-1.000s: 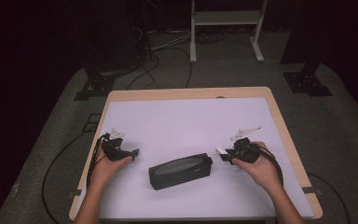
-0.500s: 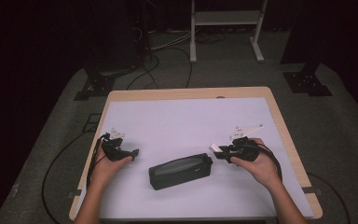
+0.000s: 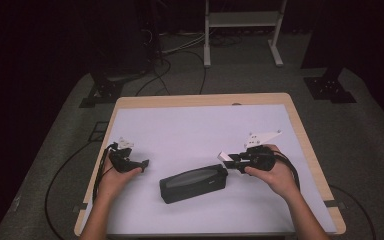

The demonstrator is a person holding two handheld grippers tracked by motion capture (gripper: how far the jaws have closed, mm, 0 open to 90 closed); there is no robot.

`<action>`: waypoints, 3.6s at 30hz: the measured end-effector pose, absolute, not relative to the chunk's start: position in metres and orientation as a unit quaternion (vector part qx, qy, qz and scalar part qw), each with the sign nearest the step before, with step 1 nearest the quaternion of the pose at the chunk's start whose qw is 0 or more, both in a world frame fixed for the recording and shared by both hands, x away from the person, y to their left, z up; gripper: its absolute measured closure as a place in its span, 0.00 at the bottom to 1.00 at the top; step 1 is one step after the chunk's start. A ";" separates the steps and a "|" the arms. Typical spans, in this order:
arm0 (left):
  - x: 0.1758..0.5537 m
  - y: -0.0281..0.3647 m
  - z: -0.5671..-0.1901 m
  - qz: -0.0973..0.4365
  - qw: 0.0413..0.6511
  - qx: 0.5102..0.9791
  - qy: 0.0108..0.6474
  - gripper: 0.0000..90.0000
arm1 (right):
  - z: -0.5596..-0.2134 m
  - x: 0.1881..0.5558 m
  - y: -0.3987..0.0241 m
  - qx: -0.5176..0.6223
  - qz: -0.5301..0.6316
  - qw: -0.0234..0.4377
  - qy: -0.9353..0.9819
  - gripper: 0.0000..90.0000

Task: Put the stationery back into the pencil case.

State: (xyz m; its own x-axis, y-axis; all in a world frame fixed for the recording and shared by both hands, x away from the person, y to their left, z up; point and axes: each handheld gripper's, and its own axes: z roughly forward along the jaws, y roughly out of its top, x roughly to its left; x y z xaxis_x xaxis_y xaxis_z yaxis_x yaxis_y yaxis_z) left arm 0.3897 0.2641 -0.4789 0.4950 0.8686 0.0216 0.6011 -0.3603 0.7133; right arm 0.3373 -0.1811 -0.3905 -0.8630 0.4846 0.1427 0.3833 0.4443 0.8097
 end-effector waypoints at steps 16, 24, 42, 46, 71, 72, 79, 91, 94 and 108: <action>0.390 0.264 -0.479 0.203 0.328 0.800 0.459 0.02 | -0.382 0.345 -0.145 0.194 0.479 0.037 0.856 0.78; 0.390 0.264 -0.479 0.203 0.328 0.800 0.459 0.02 | -0.381 0.348 -0.124 0.165 0.482 0.023 0.860 0.78; 0.390 0.264 -0.479 0.202 0.329 0.800 0.459 0.02 | -0.390 0.353 -0.082 0.112 0.467 0.006 0.877 0.78; 0.390 0.264 -0.479 0.202 0.328 0.800 0.459 0.02 | -0.394 0.352 -0.075 0.106 0.463 0.006 0.880 0.78; 0.390 0.264 -0.479 0.202 0.328 0.800 0.459 0.02 | -0.392 0.348 -0.080 0.097 0.462 0.007 0.882 0.74; 0.390 0.264 -0.479 0.202 0.328 0.800 0.459 0.02 | -0.391 0.348 -0.082 0.099 0.463 0.009 0.881 0.74; 0.390 0.264 -0.479 0.202 0.328 0.800 0.459 0.02 | -0.389 0.349 -0.106 0.126 0.460 0.020 0.879 0.69; 0.390 0.264 -0.479 0.203 0.329 0.800 0.460 0.02 | -0.404 0.357 -0.152 0.199 0.461 0.052 0.863 0.51; 0.390 0.264 -0.479 0.203 0.329 0.800 0.459 0.02 | -0.408 0.358 -0.162 0.216 0.460 0.062 0.859 0.47; 0.390 0.264 -0.479 0.203 0.329 0.800 0.459 0.02 | -0.424 0.360 -0.205 0.274 0.441 0.093 0.850 0.39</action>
